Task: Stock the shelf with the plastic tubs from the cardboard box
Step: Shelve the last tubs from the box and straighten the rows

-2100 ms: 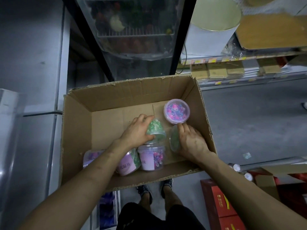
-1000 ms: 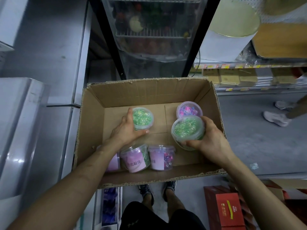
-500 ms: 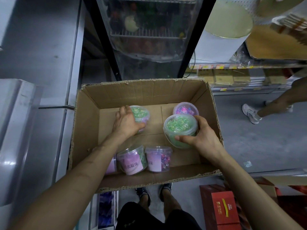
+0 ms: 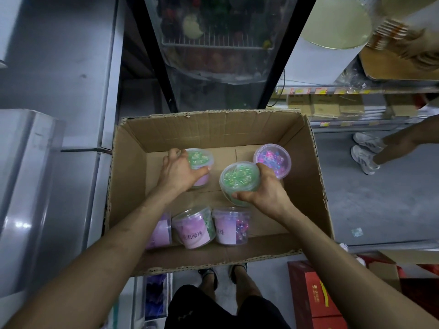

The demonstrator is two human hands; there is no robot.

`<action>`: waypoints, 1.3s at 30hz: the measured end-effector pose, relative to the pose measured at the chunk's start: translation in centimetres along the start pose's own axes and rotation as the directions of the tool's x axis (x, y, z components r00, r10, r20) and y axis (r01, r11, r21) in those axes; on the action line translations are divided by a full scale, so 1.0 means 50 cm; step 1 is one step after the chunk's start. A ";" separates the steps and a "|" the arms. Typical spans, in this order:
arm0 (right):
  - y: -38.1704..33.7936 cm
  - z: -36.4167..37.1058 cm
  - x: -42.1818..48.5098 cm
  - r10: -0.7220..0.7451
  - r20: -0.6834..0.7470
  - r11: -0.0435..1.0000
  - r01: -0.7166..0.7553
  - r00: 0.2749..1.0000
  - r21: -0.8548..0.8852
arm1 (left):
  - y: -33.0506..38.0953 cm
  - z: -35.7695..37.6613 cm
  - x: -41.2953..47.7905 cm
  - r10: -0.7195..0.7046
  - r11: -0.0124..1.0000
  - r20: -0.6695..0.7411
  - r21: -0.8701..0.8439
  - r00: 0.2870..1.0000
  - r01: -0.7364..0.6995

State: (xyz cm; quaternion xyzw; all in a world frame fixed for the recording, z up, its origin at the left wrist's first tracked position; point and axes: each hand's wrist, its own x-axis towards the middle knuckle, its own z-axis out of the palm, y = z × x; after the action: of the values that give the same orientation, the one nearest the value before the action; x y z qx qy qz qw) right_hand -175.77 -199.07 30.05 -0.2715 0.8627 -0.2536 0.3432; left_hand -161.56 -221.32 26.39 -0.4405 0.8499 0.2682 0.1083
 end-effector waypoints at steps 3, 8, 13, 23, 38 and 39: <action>-0.018 0.024 0.023 -0.023 0.048 0.999 0.025 0.999 -0.039 | -0.008 -0.022 0.002 -0.016 1.000 0.046 0.015 0.999 0.015; -0.034 0.037 0.046 -0.025 0.094 0.994 0.035 0.995 -0.106 | -0.002 -0.041 0.012 -0.106 0.994 0.097 0.013 0.990 0.105; -0.057 0.048 0.063 0.013 0.131 0.993 0.002 0.991 -0.120 | 0.000 -0.043 0.033 -0.122 0.991 0.132 -0.038 0.984 0.128; -0.070 0.065 0.084 -0.002 0.096 0.967 0.027 0.995 -0.252 | -0.040 -0.012 0.018 -0.141 0.987 0.022 -0.071 0.990 0.142; -0.092 -0.056 0.052 -0.310 0.132 0.935 0.327 0.941 -0.137 | -0.049 -0.115 -0.168 -0.197 0.901 -0.074 -0.407 0.978 0.151; -0.105 -0.071 0.049 -0.345 0.143 0.921 0.364 0.927 -0.138 | -0.046 -0.131 -0.193 -0.199 0.893 -0.088 -0.426 0.976 0.144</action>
State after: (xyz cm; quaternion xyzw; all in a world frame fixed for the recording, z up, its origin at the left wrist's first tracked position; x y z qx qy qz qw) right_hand -178.30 -203.53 34.47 -0.4648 0.7955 -0.2243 0.3177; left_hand -153.69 -219.33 35.09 -0.5433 0.7360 0.4035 -0.0202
